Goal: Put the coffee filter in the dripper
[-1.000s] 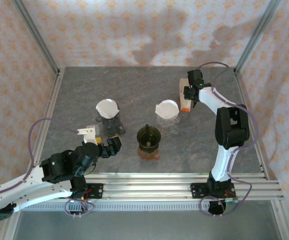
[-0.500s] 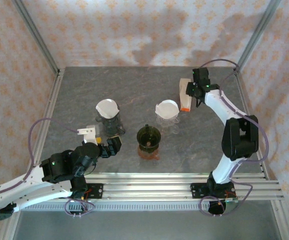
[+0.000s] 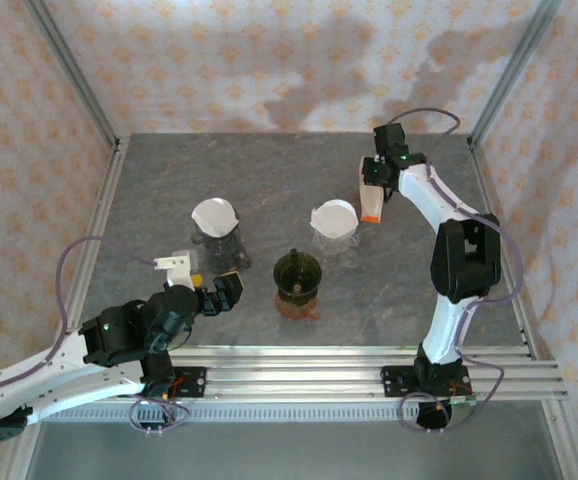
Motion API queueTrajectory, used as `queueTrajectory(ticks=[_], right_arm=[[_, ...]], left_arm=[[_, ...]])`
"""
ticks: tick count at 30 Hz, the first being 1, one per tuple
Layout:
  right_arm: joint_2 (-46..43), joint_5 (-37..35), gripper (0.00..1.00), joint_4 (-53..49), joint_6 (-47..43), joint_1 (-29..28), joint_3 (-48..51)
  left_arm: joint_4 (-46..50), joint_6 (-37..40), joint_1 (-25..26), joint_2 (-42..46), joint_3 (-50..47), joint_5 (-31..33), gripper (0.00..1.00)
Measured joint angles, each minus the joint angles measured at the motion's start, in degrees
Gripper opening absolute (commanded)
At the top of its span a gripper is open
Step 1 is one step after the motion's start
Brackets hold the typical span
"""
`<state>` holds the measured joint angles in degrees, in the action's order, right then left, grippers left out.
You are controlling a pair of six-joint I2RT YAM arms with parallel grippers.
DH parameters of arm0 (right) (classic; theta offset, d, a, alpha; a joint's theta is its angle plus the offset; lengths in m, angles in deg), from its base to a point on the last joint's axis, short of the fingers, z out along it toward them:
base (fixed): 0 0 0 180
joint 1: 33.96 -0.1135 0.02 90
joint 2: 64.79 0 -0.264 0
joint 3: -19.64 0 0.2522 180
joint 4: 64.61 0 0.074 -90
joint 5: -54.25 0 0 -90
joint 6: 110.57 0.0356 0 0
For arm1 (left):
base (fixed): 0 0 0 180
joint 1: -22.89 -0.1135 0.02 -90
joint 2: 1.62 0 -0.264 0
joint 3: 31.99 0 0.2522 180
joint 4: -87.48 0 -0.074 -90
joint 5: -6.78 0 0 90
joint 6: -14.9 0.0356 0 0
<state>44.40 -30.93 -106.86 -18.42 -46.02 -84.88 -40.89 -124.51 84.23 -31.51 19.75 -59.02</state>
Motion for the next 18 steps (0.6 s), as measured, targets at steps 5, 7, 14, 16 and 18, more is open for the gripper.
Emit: queueTrajectory(ticks=[5,7,14,16,18], right_arm=[[1.4,-0.1,0.28,-1.2,-0.9,-0.5,-1.9],[1.5,-0.1,0.30,-1.2,-1.0,-0.7,-2.5],[3.7,-0.3,0.30,-1.2,-1.0,-0.9,-5.3],[4.7,-0.4,0.30,-1.2,-1.0,-0.9,-6.0],[5.4,-0.6,0.29,-1.5,-1.0,-0.9,-6.3]], left_arm=[[0.0,0.0,0.0,-0.3,0.0,0.0,1.00],[0.0,0.0,0.0,-0.7,0.0,0.0,1.00],[0.0,0.0,0.0,-1.5,0.0,0.0,0.99],[0.0,0.0,0.0,-1.6,0.0,0.0,1.00],[0.0,0.0,0.0,-1.7,0.0,0.0,1.00]])
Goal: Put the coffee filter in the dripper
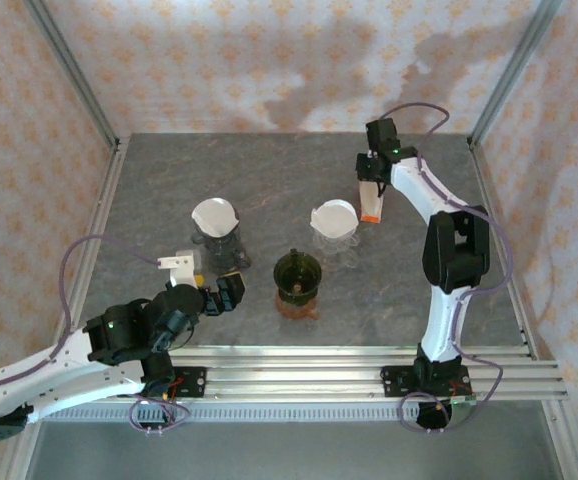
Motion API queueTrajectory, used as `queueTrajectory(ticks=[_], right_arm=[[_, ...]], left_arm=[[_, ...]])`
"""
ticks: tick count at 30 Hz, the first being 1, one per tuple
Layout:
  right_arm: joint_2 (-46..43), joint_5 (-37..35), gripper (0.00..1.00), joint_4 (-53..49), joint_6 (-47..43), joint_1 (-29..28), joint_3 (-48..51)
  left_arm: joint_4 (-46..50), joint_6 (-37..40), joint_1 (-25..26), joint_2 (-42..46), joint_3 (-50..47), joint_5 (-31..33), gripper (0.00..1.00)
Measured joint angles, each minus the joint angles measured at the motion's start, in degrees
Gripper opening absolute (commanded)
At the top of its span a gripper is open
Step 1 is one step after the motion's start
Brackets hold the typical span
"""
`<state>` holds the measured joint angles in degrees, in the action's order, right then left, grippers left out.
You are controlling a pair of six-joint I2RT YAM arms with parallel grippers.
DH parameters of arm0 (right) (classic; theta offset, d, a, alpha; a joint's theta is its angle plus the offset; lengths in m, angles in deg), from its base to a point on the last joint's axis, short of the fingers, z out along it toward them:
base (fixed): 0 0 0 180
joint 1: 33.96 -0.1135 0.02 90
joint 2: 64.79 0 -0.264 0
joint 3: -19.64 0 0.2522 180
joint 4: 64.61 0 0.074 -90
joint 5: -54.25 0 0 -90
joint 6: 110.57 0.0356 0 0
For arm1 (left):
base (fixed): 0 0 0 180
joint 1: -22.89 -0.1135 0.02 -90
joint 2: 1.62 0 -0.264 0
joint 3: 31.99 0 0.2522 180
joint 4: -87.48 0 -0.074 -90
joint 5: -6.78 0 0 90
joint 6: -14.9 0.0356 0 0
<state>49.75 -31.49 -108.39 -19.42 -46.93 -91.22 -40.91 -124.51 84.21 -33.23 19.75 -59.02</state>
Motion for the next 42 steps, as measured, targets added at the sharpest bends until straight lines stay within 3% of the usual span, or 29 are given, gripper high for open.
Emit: queueTrajectory(ticks=[42], right_arm=[[2.0,-1.6,0.32,3.1,0.9,-0.5,-0.5]], left_arm=[[-2.6,0.0,-0.7,-2.3,-0.2,-1.3,1.00]])
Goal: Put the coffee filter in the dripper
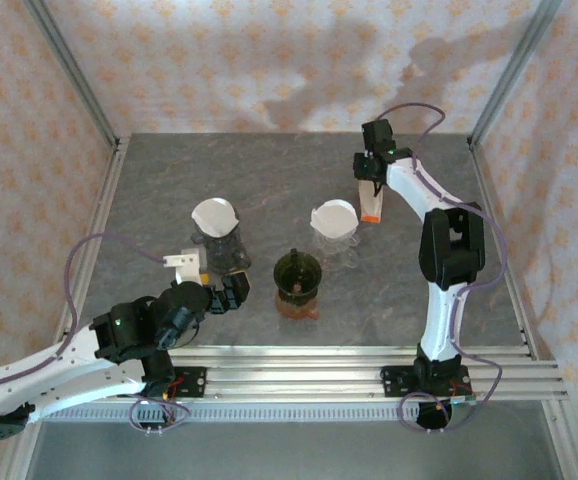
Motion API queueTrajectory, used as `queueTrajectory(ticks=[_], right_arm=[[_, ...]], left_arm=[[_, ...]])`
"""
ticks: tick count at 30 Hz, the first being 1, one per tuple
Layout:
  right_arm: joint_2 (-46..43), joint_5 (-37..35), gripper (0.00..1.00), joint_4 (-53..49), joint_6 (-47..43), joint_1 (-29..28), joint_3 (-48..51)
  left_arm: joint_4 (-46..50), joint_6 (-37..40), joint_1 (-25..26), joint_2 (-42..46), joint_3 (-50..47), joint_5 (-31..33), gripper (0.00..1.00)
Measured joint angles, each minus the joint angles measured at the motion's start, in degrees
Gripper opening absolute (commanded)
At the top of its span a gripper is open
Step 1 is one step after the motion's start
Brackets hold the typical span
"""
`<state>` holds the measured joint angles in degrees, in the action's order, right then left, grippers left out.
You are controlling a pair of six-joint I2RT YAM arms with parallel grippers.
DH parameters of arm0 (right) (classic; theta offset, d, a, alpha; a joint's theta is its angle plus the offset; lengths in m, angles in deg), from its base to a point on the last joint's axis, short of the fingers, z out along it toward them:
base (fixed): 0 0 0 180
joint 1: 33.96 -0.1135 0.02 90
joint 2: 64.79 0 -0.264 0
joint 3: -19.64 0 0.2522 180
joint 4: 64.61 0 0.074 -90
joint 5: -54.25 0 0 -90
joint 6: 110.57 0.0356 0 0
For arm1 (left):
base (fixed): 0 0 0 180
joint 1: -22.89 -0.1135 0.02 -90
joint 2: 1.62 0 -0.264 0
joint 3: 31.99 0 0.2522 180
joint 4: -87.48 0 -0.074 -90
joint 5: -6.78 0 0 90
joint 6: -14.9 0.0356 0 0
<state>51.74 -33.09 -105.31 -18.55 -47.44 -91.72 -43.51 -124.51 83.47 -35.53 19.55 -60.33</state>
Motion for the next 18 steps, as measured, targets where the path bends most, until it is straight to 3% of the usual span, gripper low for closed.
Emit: queueTrajectory(ticks=[9,18], right_arm=[[0.4,-1.2,0.24,-0.1,0.4,0.0,0.0],[1.1,-1.5,0.07,-0.3,0.2,0.0,-0.5]], left_arm=[[0.0,0.0,-0.4,0.0,0.0,0.0,1.00],[-0.2,0.0,-0.7,0.0,0.0,-0.2,1.00]])
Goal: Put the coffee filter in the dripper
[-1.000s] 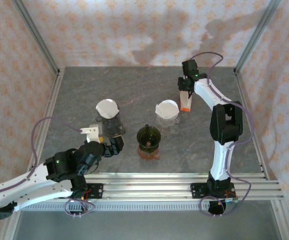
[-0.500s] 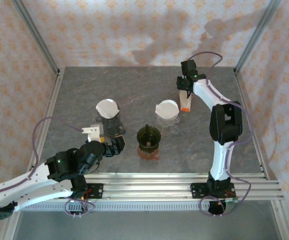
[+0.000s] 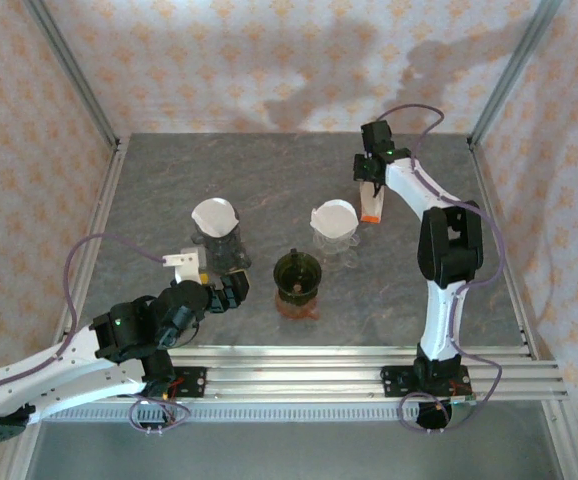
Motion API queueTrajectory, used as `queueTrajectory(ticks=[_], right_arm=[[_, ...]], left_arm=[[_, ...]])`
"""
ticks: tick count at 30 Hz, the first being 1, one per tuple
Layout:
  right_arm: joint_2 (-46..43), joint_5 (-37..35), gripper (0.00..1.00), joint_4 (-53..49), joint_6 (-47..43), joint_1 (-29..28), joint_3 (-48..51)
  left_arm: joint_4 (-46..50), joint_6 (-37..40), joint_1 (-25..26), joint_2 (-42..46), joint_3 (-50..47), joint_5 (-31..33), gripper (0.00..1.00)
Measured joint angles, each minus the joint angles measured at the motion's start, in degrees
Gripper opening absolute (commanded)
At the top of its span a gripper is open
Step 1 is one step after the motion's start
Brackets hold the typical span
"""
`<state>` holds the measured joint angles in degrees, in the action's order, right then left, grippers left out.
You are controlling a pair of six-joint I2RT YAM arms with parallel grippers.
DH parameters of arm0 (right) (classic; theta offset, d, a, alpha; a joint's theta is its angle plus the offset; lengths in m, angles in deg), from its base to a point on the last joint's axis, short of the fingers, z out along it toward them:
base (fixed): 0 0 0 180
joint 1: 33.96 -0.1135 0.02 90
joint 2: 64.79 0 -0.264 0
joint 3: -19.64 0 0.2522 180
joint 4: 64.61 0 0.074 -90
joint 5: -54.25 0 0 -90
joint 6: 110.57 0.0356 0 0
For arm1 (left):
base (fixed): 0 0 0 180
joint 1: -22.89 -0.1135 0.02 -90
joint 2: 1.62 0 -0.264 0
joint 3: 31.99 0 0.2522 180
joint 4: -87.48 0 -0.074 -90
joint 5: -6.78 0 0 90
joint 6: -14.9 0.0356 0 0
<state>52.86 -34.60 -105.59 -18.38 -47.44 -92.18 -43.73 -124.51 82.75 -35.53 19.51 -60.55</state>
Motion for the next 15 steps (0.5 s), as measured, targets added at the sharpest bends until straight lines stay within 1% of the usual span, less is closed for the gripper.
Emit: queueTrajectory(ticks=[3,4,10,15], right_arm=[[0.0,-0.2,0.01,0.0,-0.1,0.0,0.0],[0.0,-0.2,0.00,0.0,-0.2,0.0,0.0],[-0.6,-0.8,0.00,0.0,-0.2,-0.1,0.0],[-4.5,-1.4,0.00,-0.2,-0.2,-0.5,0.6]], left_arm=[[-0.1,0.0,0.0,0.0,-0.1,0.0,1.00],[-0.2,0.0,0.0,0.0,-0.3,0.0,0.99],[-0.2,0.0,0.0,-0.3,-0.6,-0.2,0.99],[-0.2,0.0,0.0,-0.3,-0.6,-0.6,1.00]])
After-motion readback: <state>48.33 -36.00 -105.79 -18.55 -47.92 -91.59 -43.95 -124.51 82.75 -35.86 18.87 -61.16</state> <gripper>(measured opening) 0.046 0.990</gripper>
